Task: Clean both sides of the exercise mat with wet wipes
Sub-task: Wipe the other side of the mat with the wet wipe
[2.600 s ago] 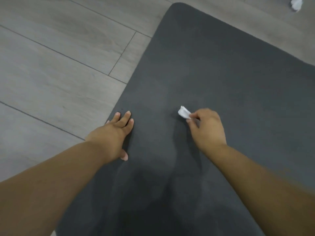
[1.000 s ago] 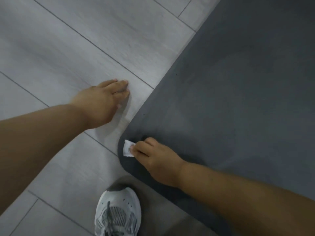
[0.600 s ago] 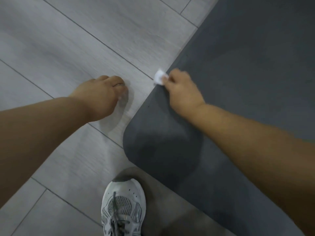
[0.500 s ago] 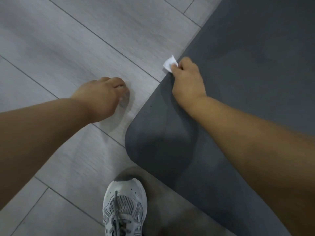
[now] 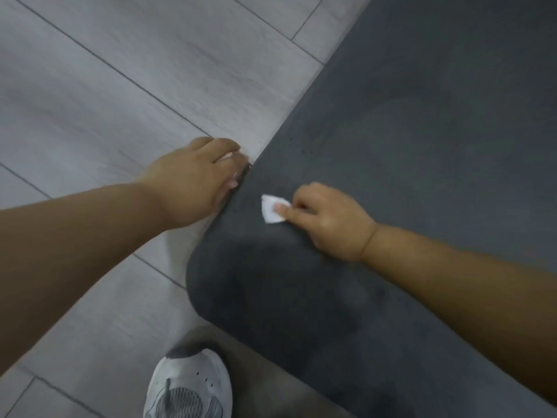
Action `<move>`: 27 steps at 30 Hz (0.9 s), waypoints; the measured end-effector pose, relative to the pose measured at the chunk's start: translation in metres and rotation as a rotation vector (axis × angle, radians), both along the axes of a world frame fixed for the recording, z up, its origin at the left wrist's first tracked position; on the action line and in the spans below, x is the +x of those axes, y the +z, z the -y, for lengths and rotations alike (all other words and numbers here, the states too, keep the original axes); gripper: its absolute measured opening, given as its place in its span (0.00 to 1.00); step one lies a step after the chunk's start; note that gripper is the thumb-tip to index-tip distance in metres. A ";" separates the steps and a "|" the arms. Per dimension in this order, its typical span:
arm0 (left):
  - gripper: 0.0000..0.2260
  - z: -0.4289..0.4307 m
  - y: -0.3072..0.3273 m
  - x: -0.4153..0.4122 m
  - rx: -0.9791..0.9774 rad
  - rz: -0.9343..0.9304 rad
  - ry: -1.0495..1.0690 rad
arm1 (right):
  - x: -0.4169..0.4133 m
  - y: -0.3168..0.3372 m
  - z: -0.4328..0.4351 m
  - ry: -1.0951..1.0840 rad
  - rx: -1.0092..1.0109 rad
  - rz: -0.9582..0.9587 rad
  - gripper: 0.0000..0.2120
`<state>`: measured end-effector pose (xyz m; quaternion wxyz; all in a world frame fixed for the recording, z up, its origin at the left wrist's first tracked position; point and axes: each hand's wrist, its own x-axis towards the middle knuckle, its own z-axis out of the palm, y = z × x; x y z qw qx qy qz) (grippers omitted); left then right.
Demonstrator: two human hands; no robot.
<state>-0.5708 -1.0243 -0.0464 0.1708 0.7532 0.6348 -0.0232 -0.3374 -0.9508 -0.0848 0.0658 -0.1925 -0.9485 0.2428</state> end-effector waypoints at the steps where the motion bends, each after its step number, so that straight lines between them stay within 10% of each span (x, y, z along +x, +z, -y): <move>1: 0.19 -0.007 0.000 0.008 0.000 0.002 -0.008 | 0.007 0.001 -0.031 -0.185 0.018 -0.008 0.15; 9: 0.26 -0.048 -0.013 0.052 -0.290 -0.089 -0.050 | 0.069 0.008 -0.195 -1.077 0.184 0.283 0.14; 16: 0.23 -0.049 -0.026 0.045 -0.124 -0.021 -0.078 | 0.028 -0.009 -0.046 -0.326 0.163 -0.083 0.09; 21: 0.24 -0.045 -0.036 0.045 -0.015 -0.091 -0.142 | 0.048 0.004 0.044 0.273 0.070 0.084 0.14; 27: 0.23 -0.045 -0.030 0.050 -0.007 -0.113 -0.145 | 0.060 0.004 -0.078 -0.130 0.207 0.131 0.05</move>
